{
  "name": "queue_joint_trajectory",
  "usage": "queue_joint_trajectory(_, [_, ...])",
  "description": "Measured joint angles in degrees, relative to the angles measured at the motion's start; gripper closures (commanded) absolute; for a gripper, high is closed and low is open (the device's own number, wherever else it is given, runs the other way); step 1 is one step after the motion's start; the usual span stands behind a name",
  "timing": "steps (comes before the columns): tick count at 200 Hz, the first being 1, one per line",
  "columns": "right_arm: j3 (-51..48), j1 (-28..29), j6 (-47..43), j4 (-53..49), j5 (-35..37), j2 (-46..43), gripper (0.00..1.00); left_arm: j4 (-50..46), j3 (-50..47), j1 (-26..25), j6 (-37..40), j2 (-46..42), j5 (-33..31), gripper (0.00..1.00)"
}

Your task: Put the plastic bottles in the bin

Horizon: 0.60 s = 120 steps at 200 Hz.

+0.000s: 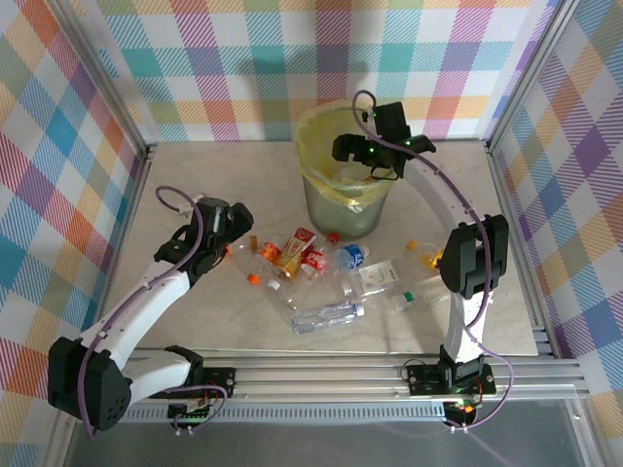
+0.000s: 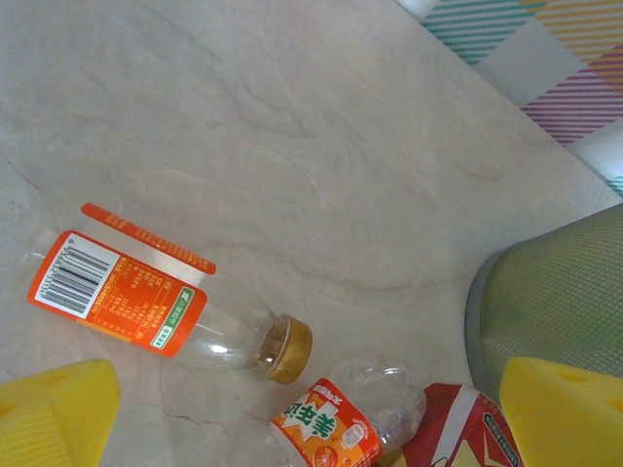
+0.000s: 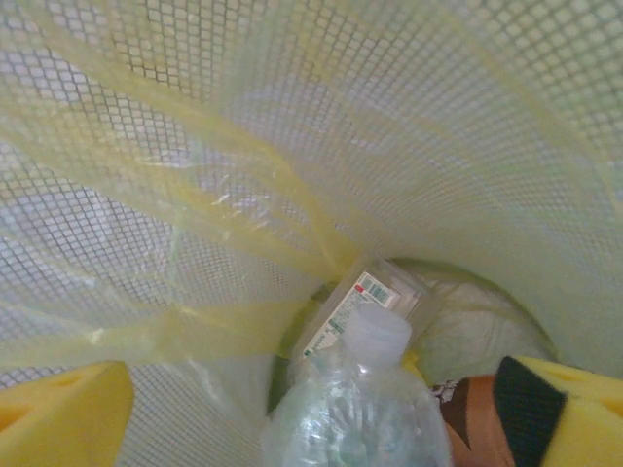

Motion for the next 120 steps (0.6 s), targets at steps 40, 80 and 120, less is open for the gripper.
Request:
queue_joint_trajectory(40, [0.5, -0.1, -0.1, -0.9, -0.9, 0.0, 0.00, 0.2, -1.9, 1.4, -2.2, 1.4, 2.0, 0.00])
queue_joint_trajectory(80, [5.1, -0.1, -0.7, -4.2, -1.8, 0.0, 0.00, 0.8, -3.3, 3.0, -4.4, 4.0, 4.8, 0.00])
queue_joint_trajectory(120, [7.5, -0.1, -0.9, -7.3, -2.0, -2.4, 0.00, 1.4, -3.7, 4.5, -4.8, 5.1, 7.5, 0.00])
